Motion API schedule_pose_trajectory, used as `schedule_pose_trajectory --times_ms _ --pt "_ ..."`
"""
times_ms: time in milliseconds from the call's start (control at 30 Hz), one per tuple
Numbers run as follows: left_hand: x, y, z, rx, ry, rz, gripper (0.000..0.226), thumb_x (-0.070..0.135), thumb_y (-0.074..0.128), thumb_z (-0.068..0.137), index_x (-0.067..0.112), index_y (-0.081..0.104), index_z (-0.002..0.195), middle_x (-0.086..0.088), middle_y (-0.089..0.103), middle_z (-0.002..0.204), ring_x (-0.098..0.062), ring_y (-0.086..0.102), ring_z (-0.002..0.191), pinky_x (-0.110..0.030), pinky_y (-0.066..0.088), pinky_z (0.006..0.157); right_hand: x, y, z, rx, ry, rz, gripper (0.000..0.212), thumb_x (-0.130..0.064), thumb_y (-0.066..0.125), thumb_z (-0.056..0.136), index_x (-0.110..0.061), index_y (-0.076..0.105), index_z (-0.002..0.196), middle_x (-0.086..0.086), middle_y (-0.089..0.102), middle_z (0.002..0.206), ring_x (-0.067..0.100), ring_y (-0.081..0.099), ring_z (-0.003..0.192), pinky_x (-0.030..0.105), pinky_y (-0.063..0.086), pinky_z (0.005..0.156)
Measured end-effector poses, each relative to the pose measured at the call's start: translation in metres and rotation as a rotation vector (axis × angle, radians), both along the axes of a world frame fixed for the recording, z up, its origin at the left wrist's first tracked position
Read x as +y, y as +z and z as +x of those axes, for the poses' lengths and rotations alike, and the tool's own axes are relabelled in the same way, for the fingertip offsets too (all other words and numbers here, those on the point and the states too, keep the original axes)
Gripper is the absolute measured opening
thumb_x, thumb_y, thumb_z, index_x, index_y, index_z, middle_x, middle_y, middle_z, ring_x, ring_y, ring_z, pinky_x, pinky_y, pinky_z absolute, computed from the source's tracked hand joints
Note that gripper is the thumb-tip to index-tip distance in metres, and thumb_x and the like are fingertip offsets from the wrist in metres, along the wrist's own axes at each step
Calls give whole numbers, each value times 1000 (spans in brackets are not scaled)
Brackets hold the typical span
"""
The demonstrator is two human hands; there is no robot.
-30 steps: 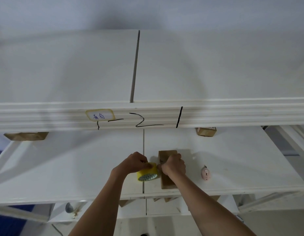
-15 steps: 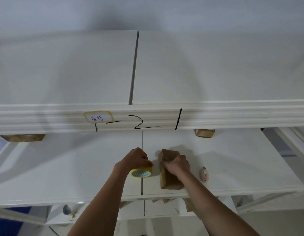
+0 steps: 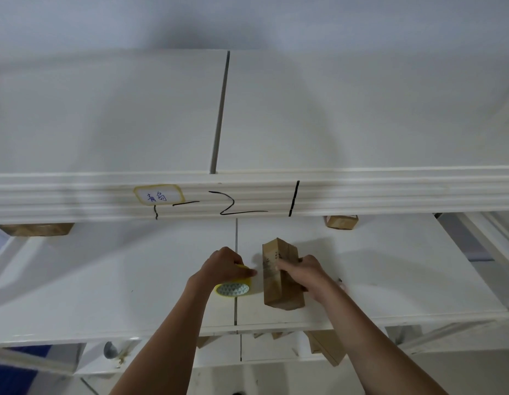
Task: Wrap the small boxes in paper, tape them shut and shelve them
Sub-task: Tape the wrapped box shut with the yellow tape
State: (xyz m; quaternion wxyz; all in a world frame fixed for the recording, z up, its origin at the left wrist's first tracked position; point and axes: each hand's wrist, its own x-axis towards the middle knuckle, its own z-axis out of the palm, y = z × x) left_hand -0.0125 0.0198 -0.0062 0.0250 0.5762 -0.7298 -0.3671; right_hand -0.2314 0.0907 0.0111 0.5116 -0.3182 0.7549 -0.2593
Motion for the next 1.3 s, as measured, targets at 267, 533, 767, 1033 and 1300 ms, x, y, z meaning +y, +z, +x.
schedule_pose_trajectory --times_ms 267,533,767,1033,1300 --pt "0 4 -6 55 1 -33 39 56 78 76 18 78 87 1 73 87 -13 70 82 -30 61 76 7 4 -9 -212 33 -44 32 -30 73 84 -9 72 108 7 76 97 23 70 94 32 57 74" --pt "4 17 -15 173 11 -24 40 56 79 76 17 79 88 1 73 86 -12 68 83 -23 56 68 16 6 -12 -565 -35 14 38 -36 56 97 -11 66 124 17 70 112 30 64 107 37 55 87" --pt "13 20 -25 165 -28 -74 34 48 80 78 16 79 88 0 73 86 -13 69 83 -23 56 68 15 -2 -1 -406 129 56 68 -61 80 71 -16 68 121 7 75 112 27 68 110 50 55 97" --pt "20 18 -25 161 -48 -10 30 44 76 83 13 78 85 -1 71 80 -12 68 77 -27 57 71 8 5 -1 -266 177 10 47 -31 87 76 -11 69 115 10 77 103 25 74 97 41 60 89" --pt "16 38 1 362 -32 233 25 44 75 85 22 76 74 8 67 76 -5 62 77 -20 46 69 11 -2 -8 -328 103 49 34 -18 72 86 -1 67 115 22 74 105 36 72 99 47 59 90"
